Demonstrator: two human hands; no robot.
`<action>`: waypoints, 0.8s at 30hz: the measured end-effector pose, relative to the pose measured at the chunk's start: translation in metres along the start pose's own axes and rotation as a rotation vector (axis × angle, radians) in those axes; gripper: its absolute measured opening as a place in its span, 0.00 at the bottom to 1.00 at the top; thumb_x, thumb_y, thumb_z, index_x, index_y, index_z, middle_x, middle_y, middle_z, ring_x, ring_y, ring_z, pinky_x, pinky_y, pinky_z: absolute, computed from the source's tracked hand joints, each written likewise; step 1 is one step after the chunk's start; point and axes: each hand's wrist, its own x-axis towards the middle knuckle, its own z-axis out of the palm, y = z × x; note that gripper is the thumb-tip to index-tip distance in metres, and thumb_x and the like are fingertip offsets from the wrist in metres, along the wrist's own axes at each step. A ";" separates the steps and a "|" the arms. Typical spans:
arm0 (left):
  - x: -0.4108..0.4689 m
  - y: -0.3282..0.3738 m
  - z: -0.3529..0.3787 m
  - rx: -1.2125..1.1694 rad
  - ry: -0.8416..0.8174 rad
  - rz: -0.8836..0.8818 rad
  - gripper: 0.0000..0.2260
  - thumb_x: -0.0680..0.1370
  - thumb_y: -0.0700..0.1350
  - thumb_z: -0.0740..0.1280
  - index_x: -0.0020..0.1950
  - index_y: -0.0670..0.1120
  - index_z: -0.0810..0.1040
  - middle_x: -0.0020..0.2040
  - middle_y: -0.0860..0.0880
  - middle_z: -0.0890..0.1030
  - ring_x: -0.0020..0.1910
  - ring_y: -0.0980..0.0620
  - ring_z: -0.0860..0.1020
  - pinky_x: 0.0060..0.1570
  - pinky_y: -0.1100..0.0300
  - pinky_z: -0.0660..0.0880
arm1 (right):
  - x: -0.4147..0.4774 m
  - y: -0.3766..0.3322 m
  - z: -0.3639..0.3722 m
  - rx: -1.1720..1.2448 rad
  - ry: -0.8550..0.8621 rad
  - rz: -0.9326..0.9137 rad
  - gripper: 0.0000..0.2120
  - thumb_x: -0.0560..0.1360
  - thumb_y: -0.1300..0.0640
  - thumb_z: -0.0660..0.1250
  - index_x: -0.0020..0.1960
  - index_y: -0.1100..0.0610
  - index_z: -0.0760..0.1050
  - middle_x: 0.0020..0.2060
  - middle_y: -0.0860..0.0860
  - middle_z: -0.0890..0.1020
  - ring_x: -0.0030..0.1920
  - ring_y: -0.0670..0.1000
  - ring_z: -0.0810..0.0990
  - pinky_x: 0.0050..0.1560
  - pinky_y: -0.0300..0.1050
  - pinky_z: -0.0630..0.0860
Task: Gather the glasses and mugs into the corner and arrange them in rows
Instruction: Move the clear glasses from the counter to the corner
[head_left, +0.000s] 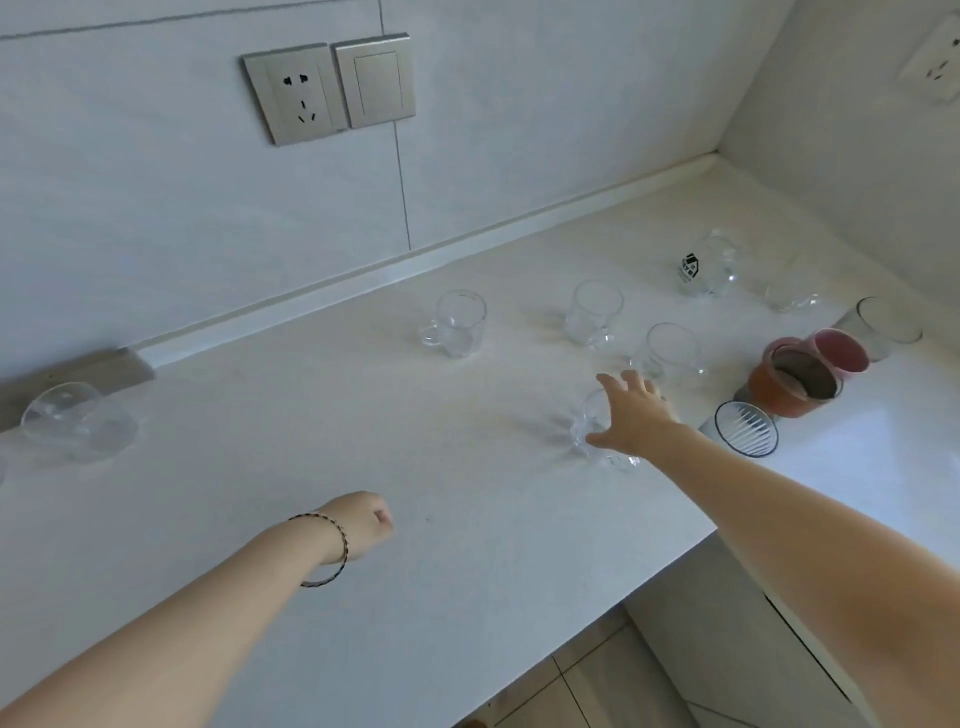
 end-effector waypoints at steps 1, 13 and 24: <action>0.002 0.000 0.000 0.007 -0.002 -0.010 0.06 0.78 0.42 0.55 0.43 0.50 0.67 0.36 0.51 0.71 0.41 0.50 0.68 0.32 0.65 0.62 | 0.004 0.005 0.003 0.005 -0.025 0.018 0.43 0.70 0.44 0.71 0.76 0.52 0.51 0.73 0.57 0.58 0.72 0.60 0.62 0.69 0.52 0.64; -0.004 -0.059 0.001 -0.145 0.030 -0.186 0.07 0.77 0.41 0.56 0.41 0.49 0.70 0.40 0.49 0.74 0.41 0.49 0.71 0.43 0.63 0.67 | 0.011 -0.024 0.011 0.107 -0.016 -0.068 0.42 0.66 0.46 0.74 0.74 0.50 0.57 0.66 0.54 0.69 0.65 0.58 0.73 0.60 0.49 0.74; -0.072 -0.207 0.015 -0.351 0.124 -0.328 0.14 0.75 0.40 0.55 0.30 0.53 0.61 0.30 0.53 0.64 0.30 0.51 0.62 0.29 0.62 0.56 | -0.055 -0.249 0.032 0.012 -0.082 -0.502 0.40 0.66 0.43 0.72 0.72 0.49 0.58 0.64 0.52 0.71 0.62 0.54 0.75 0.58 0.44 0.71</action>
